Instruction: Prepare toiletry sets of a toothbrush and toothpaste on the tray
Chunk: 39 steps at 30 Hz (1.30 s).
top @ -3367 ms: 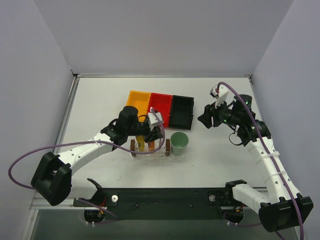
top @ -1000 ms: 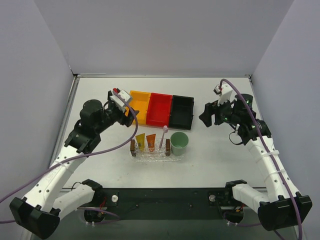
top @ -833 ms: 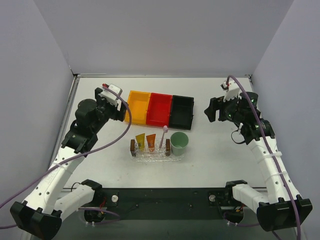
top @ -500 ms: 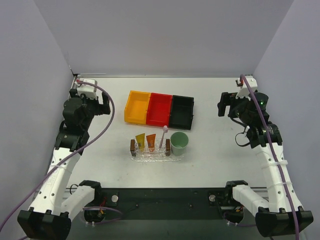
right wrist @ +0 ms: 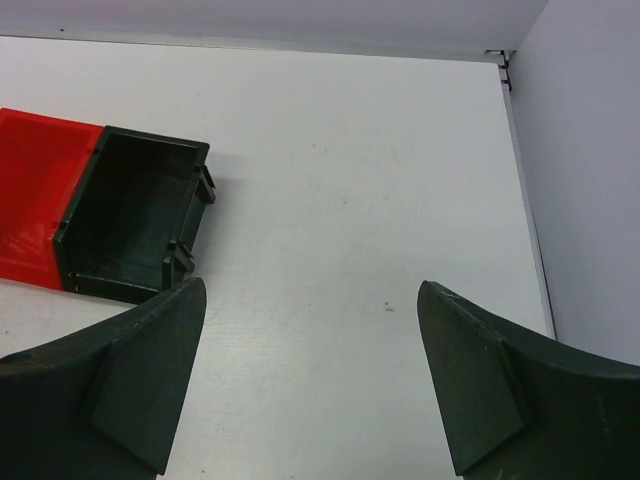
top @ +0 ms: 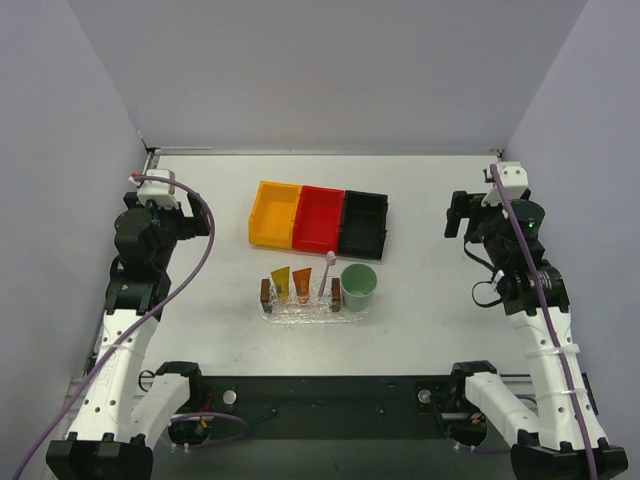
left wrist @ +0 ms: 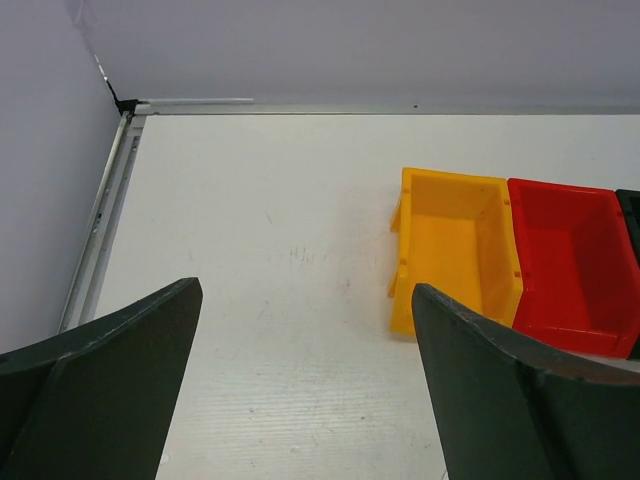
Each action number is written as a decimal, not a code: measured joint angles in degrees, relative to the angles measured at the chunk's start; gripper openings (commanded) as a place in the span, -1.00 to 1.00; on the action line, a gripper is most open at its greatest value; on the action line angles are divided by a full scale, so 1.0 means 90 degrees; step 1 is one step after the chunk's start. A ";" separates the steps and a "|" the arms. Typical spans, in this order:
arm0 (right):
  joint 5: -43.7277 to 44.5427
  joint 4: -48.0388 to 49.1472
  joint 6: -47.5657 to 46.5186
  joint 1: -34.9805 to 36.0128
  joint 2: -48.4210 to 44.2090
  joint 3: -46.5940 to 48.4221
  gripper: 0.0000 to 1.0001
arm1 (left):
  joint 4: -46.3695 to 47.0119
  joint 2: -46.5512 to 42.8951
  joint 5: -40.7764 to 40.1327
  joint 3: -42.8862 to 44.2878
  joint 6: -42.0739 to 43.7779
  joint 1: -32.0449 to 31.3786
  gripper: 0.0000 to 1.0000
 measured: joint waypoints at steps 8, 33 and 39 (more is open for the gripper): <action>0.0073 0.0061 -0.0160 -0.0005 0.0007 -0.0202 0.65 | 0.0029 -0.0070 0.0287 -0.0039 -0.0075 0.0163 0.95; 0.0202 0.0350 -0.0372 -0.0080 -0.0058 -0.0466 1.00 | 0.0321 0.0126 0.0835 -0.0420 -0.0165 0.0250 0.95; 0.0202 0.0369 -0.0379 -0.0087 -0.0061 -0.0466 1.00 | 0.0325 0.0117 0.0925 -0.0423 -0.0163 0.0250 0.95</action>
